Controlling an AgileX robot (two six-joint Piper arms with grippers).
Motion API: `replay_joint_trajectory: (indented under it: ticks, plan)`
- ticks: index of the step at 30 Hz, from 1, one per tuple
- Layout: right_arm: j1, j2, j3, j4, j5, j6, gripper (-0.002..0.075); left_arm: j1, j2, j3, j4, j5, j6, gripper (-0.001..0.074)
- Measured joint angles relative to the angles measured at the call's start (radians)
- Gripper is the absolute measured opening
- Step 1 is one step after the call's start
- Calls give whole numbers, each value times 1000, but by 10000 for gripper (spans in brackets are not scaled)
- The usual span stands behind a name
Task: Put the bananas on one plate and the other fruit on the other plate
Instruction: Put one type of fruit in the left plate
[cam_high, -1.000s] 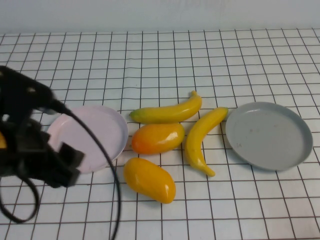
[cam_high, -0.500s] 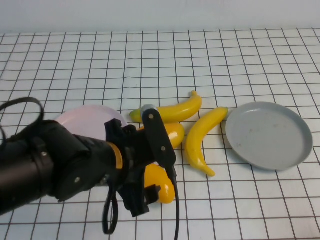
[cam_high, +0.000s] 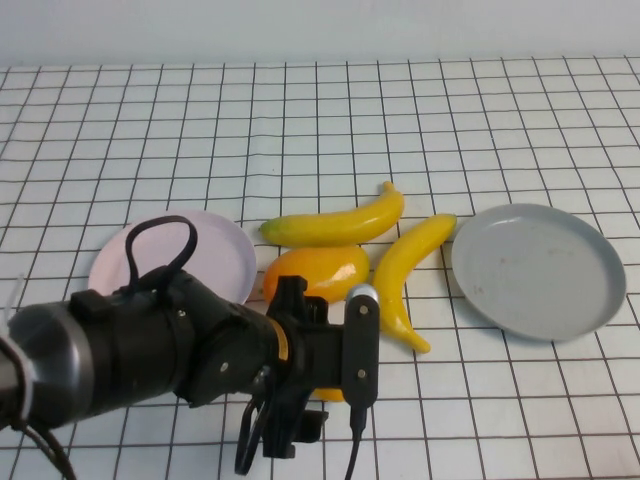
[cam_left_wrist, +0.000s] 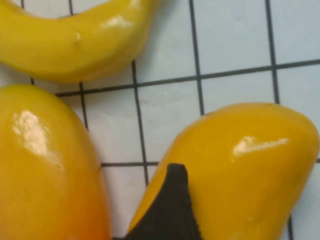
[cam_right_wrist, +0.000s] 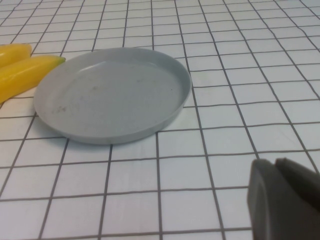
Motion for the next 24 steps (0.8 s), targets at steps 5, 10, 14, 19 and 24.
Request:
replay_joint_trajectory:
  ticks: [5,10,14,19,24]
  plan:
    - [0,0,0,0,0,0,-17,13,46,0,-4,-87,61,599]
    - [0,0,0,0,0,0,-17,34,98,-2,-4,-117,92,599]
    - [0,0,0,0,0,0,-17,38,112,-8,-4,-119,94,584]
    - [0,0,0,0,0,0,-17,39,95,-15,10,-114,82,497]
    - [0,0,0,0,0,0,-16,39,-8,-62,61,-112,-128,497]
